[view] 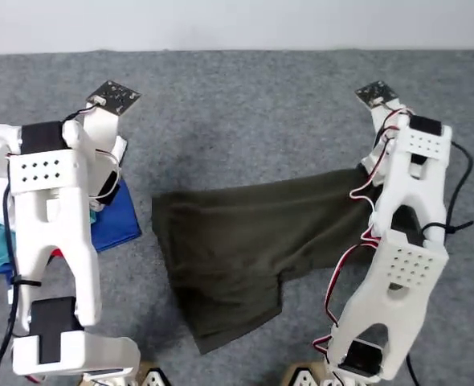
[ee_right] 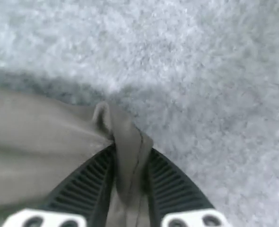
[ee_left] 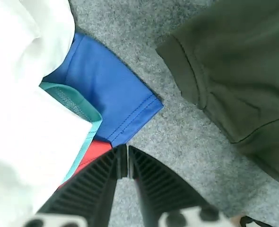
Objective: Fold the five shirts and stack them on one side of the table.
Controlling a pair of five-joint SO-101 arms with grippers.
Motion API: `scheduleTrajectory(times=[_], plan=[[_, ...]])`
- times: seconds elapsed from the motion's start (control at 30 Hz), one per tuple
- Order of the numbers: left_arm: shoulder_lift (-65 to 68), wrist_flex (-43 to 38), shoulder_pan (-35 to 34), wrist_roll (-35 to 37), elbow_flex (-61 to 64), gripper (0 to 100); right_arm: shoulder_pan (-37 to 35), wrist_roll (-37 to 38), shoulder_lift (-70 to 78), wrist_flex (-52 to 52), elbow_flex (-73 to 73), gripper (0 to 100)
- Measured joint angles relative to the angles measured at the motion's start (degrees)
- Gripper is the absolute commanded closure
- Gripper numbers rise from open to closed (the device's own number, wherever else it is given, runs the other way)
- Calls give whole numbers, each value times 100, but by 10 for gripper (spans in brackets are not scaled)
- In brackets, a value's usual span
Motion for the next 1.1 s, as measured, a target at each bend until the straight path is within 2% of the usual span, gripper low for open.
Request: scheduleTrajectory(times=[0.07,0.13,0.33,0.5,0.67,0.83,0.97,1.1], plan=[[-9,0,-114,0,0,985,-9,9,9,413,-378,691],[-97,0,-299,0,0,985,-26,0,9,923,-844,653],[-835,0,-1002,0,0,985,-352,70,9,2497,-2541,705],[-1310,0,-1635,0,0,985,-712,105,-273,2585,-2620,775],[-1459,9,-2171,0,123,985,-1284,255,-1644,2585,-1046,787],[-1468,18,-2347,0,211,985,-1925,545,-3587,2585,1486,715],[-1468,18,-2338,0,211,985,-2664,703,-5257,2585,3455,641],[-1468,18,-2488,0,211,985,-3613,721,-6831,2585,5284,632]])
